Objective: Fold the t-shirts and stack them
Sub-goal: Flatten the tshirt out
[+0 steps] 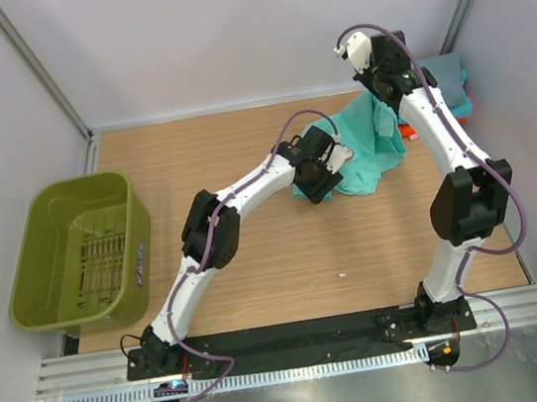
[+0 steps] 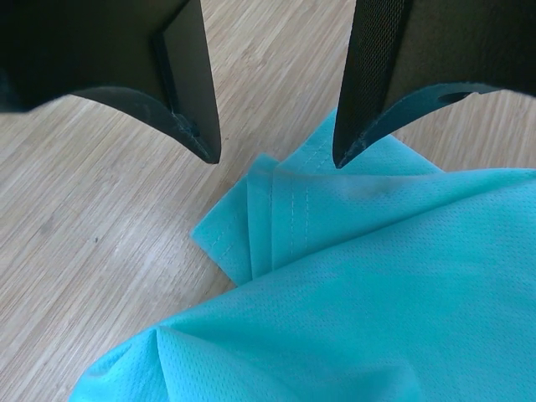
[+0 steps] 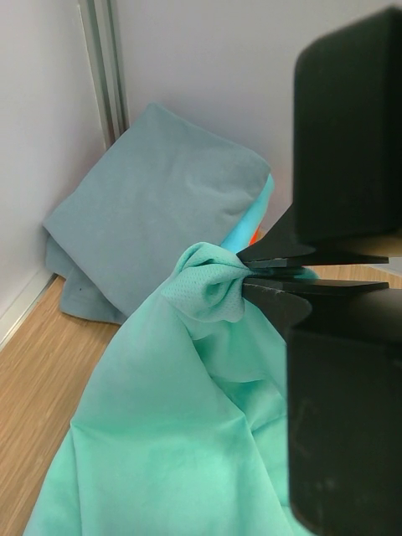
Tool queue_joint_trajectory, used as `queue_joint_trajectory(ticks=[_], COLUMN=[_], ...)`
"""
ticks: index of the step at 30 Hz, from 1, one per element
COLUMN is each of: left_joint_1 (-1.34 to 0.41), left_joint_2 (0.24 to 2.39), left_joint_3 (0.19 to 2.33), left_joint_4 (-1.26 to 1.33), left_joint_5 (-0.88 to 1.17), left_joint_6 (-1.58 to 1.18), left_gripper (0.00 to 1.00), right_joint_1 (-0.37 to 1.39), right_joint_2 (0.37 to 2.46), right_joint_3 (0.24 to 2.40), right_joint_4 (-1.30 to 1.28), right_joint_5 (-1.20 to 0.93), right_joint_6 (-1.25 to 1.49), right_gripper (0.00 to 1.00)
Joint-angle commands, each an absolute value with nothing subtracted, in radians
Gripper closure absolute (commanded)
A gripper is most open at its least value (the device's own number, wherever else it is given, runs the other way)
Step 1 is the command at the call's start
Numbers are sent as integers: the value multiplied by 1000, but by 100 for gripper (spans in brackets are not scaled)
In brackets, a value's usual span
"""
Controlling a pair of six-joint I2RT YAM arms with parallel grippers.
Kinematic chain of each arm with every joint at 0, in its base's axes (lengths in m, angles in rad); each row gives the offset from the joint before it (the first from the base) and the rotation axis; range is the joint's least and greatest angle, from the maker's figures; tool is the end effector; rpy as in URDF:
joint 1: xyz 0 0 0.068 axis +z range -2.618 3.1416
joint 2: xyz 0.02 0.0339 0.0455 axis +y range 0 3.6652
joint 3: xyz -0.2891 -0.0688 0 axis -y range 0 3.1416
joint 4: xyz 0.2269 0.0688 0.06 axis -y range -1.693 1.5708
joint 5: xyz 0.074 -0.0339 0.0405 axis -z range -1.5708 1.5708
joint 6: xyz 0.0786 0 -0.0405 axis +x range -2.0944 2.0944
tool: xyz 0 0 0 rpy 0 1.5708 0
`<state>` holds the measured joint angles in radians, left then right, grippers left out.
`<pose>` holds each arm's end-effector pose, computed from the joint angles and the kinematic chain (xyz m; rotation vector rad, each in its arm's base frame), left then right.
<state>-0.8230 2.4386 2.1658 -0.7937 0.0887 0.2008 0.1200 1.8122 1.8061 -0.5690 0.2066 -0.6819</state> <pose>0.3681 -0.4071 0.1637 1.3344 2.3126 -0.3233 0.4418 0.0370 0.3707 -0.7375 2.0544 -0.5455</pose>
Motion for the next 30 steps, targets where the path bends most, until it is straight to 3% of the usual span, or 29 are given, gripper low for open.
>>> queue_joint_trajectory(ticks=[1, 5, 9, 18, 19, 20, 22, 30], left_joint_1=[-816, -805, -798, -790, -788, -787, -784, -703], left_joint_2=[2436, 2442, 2473, 2500, 2497, 2496, 2482, 2202], left_joint_3=[2223, 2232, 2244, 2241, 2241, 2241, 2250, 2183], left_joint_4=[-758, -750, -746, -742, -742, -747, -759, -825], left_joint_5=[112, 115, 127, 140, 140, 141, 135, 127], left_joint_6=[178, 178, 181, 176, 176, 178, 176, 201], left_gripper=[43, 44, 58, 61, 64, 78, 95, 99], right_joint_1=[112, 113, 112, 112, 113, 112, 112, 113], right_joint_2=[1769, 1778, 1782, 1779, 1779, 1779, 1776, 1737], right_joint_3=[1806, 1807, 1813, 1806, 1802, 1802, 1805, 1887], right_joint_4=[-528, -525, -526, -523, -522, -519, -518, -584], right_joint_5=[204, 206, 209, 221, 222, 225, 227, 215], right_joint_6=[-667, -660, -663, -664, -666, -664, -663, -641], right_gripper=[99, 99, 99, 99, 99, 99, 99, 99])
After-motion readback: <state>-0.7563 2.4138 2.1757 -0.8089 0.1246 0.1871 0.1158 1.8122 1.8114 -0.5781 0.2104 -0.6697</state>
